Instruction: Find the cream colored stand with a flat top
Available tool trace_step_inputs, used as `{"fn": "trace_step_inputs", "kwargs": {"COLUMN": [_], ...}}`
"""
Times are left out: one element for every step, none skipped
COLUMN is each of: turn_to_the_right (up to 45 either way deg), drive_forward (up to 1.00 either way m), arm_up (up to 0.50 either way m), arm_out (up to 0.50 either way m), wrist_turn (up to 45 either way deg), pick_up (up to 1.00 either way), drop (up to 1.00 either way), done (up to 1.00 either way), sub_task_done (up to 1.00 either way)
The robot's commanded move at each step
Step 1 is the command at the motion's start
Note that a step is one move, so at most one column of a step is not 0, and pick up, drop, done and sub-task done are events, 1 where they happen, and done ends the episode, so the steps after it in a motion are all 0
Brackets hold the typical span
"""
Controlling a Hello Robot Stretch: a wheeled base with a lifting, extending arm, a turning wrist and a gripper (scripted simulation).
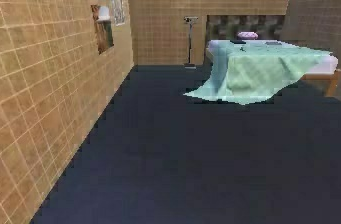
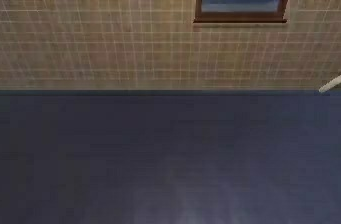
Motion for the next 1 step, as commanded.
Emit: {"fn": "trace_step_inputs", "kwargs": {"turn_to_the_right": [45.0], "drive_forward": [0.0], "arm_up": [0.0], "arm_out": [0.0], "wrist_turn": [0.0], "pick_up": [0.0], "drop": [0.0], "done": [0.0], "sub_task_done": [0.0]}}
